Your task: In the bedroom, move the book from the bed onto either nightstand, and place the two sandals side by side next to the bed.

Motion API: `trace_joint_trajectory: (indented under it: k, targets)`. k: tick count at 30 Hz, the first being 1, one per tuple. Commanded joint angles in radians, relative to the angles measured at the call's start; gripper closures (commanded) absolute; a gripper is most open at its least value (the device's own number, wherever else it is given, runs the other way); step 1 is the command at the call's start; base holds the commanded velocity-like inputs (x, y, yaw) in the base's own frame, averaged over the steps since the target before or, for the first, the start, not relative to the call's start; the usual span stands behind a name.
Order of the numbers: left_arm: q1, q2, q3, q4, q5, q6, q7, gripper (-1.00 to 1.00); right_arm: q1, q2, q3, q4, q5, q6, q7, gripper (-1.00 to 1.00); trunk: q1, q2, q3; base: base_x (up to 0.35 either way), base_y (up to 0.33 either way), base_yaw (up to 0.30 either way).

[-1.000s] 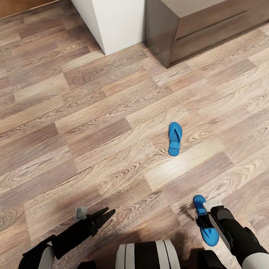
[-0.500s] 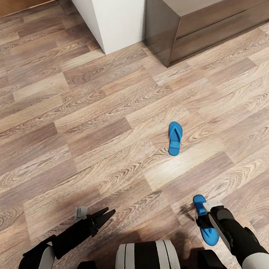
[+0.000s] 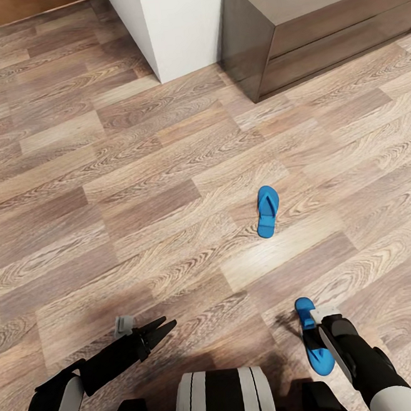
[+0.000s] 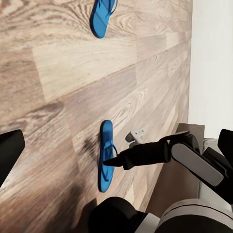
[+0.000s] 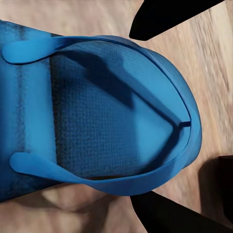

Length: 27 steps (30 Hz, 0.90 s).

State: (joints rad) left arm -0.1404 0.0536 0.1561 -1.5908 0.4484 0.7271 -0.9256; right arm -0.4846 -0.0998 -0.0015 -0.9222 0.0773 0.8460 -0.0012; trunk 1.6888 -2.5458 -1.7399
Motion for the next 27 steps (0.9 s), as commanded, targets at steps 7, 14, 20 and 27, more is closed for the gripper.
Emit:
trace_joint_trajectory:
  k: [7, 14, 20, 27]
  targets:
    - [0.000, 0.000, 0.000, 0.000, 0.004, 0.005, 0.000, -1.00, 0.000, 0.000, 0.000, -0.001, 0.004, 0.005, 0.003, 1.00, 0.000, 0.000, 0.000, 0.000, 0.000, 0.000]
    - [0.000, -0.003, -0.003, 0.002, -0.002, 0.005, 0.008, -1.00, 0.000, 0.000, 0.000, -0.001, 0.004, 0.005, 0.002, 1.00, -0.001, 0.000, 0.007, 0.000, 0.000, 0.000]
    - [0.000, -0.003, -0.003, 0.002, -0.002, 0.005, 0.008, -1.00, 0.000, 0.001, 0.000, -0.001, 0.004, 0.005, 0.001, 1.00, -0.004, 0.002, 0.030, 0.000, 0.000, 0.000]
    - [0.000, -0.004, -0.006, 0.016, -0.002, 0.005, 0.010, -1.00, 0.000, 0.001, 0.000, -0.001, 0.004, 0.005, 0.001, 1.00, -0.007, 0.003, 0.058, 0.000, 0.000, 0.000]
